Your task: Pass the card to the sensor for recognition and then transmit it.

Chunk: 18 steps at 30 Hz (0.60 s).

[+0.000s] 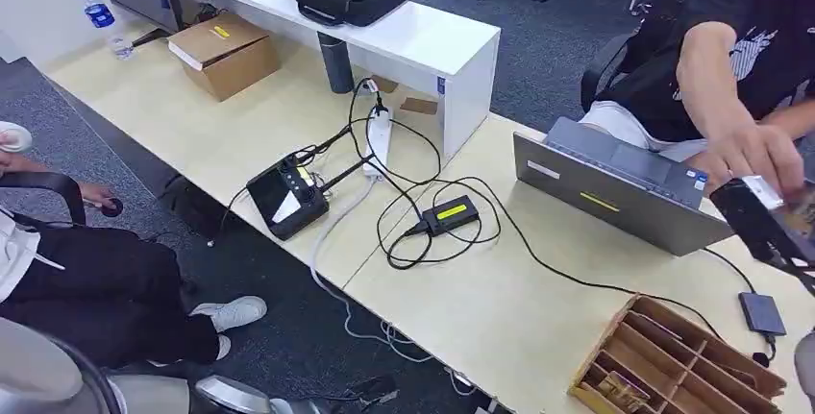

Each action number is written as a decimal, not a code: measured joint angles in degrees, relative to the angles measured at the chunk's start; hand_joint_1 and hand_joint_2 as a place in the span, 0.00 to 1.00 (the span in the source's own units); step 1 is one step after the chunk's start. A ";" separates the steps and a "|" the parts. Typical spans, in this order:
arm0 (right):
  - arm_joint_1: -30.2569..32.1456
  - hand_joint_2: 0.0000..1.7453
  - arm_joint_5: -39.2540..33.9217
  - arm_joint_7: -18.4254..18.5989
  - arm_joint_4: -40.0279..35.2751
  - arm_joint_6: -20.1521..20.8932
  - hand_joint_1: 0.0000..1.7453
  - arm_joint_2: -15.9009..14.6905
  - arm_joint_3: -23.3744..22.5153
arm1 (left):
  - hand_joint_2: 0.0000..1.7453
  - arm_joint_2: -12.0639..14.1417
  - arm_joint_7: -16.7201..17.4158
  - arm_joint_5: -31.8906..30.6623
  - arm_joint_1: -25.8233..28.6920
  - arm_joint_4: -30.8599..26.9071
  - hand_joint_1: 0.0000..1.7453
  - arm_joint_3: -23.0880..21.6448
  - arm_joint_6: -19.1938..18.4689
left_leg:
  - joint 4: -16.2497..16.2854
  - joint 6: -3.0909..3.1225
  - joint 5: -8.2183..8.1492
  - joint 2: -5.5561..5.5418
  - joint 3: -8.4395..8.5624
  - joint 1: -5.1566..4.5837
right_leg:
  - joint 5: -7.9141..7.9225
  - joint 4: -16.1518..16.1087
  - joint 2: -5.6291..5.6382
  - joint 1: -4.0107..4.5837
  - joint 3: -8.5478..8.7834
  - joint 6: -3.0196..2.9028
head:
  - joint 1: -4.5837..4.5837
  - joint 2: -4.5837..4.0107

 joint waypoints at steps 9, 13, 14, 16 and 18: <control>0.01 1.00 -0.26 -0.68 0.11 0.02 0.91 0.50 0.61 | 1.00 0.00 0.07 0.26 0.01 -0.07 0.00 -0.02 0.00 | 0.00 0.00 0.00 -0.05 -0.05 0.00 | -0.01 0.00 -0.02 0.00 -0.02 0.00 | 0.02 0.00; 0.01 1.00 -0.39 -0.68 0.11 0.02 0.91 0.63 0.70 | 1.00 0.04 0.07 0.26 0.00 -0.09 0.00 -0.02 0.00 | 0.01 0.00 0.00 -0.05 -0.12 0.00 | -0.01 -0.01 -0.02 0.00 -0.09 0.00 | 0.00 0.00; 0.01 1.00 -0.35 -0.68 0.11 0.02 0.91 0.63 0.72 | 1.00 0.07 0.07 0.26 0.01 -0.11 0.00 -0.02 0.00 | 0.01 0.00 0.00 -0.05 -0.14 0.00 | -0.01 -0.01 -0.02 0.00 -0.11 0.00 | 0.00 0.00; 0.01 1.00 -0.33 -0.68 0.11 0.02 0.06 0.63 0.81 | 1.00 0.07 0.07 0.26 0.01 -0.13 0.00 -0.02 0.00 | 0.01 0.00 0.00 -0.06 -0.17 0.00 | -0.01 -0.01 -0.02 0.00 -0.13 0.00 | 0.00 0.00; 0.02 1.00 -0.79 -0.98 0.11 0.02 0.00 0.63 0.87 | 1.00 0.07 0.07 0.31 0.01 -0.20 0.00 -0.02 0.00 | 0.02 0.00 0.00 -0.05 -0.18 0.00 | -0.01 -0.01 -0.02 0.00 -0.14 0.00 | 0.00 0.00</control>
